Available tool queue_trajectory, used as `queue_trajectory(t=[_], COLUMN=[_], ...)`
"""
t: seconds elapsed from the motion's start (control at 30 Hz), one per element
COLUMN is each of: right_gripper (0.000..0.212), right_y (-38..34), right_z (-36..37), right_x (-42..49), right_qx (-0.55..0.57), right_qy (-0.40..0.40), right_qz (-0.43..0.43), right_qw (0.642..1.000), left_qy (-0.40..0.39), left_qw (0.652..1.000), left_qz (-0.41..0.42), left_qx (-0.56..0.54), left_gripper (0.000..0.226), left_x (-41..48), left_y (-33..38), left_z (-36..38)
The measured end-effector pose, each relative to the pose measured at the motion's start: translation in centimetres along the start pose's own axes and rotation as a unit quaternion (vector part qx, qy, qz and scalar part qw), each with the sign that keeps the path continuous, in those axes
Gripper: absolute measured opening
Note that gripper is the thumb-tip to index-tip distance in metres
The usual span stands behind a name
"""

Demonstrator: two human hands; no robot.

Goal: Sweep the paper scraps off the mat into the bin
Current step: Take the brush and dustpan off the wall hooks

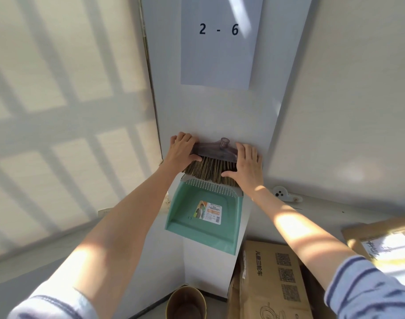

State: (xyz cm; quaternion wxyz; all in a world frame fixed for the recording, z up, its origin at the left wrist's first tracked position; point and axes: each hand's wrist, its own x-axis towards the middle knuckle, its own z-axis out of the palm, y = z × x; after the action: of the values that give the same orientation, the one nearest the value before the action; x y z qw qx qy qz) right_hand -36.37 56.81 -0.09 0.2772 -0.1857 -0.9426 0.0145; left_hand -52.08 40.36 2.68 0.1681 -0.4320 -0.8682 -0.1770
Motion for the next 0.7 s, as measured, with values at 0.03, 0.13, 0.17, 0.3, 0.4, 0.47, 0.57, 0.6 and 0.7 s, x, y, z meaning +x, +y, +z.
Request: queue_trajectory(t=[0.03,0.13,0.17,0.3,0.4,0.47,0.57,0.6,0.7], right_gripper=[0.104,0.109,0.111,0.107,0.088,0.073,0.068,0.07,0.075], right_y=[0.1,0.4,0.4,0.0,-0.4,-0.4,-0.4,-0.4,-0.6], right_z=[-0.2,-0.9,-1.2,-3.0,-4.5,-5.3,-6.1,-6.4,-7.1], right_x=[0.0,0.0,-0.1,-0.1,0.5,1.0,1.4,1.4,1.0], right_qx=[0.006,0.036,0.049,0.074,0.1,0.122,0.153,0.166,0.199], right_qy=[-0.01,-0.051,-0.064,-0.119,-0.152,-0.16,-0.163,-0.16,-0.153], right_qz=[0.002,0.002,0.003,0.02,0.041,0.045,0.031,0.026,0.002], right_qw=[1.0,0.998,0.997,0.99,0.982,0.979,0.974,0.973,0.968], left_qy=[-0.004,-0.016,-0.014,0.013,0.05,0.082,0.119,0.124,0.129], left_qw=[1.0,0.996,0.995,0.994,0.993,0.99,0.985,0.984,0.981], left_qz=[-0.004,-0.017,-0.018,-0.018,0.001,0.018,0.03,0.03,0.029], left_qx=[-0.026,-0.088,-0.093,-0.109,-0.109,-0.109,-0.122,-0.127,-0.139], left_gripper=[0.056,0.053,0.052,0.049,0.047,0.045,0.042,0.042,0.043], left_x=[-0.1,-0.6,-0.8,-1.7,-2.6,-3.1,-3.7,-3.8,-4.0], left_y=[0.2,0.6,0.7,0.9,1.3,1.7,2.5,2.8,3.3], left_z=[-0.1,-0.5,-0.6,-0.9,-1.2,-1.4,-1.8,-2.0,-2.3])
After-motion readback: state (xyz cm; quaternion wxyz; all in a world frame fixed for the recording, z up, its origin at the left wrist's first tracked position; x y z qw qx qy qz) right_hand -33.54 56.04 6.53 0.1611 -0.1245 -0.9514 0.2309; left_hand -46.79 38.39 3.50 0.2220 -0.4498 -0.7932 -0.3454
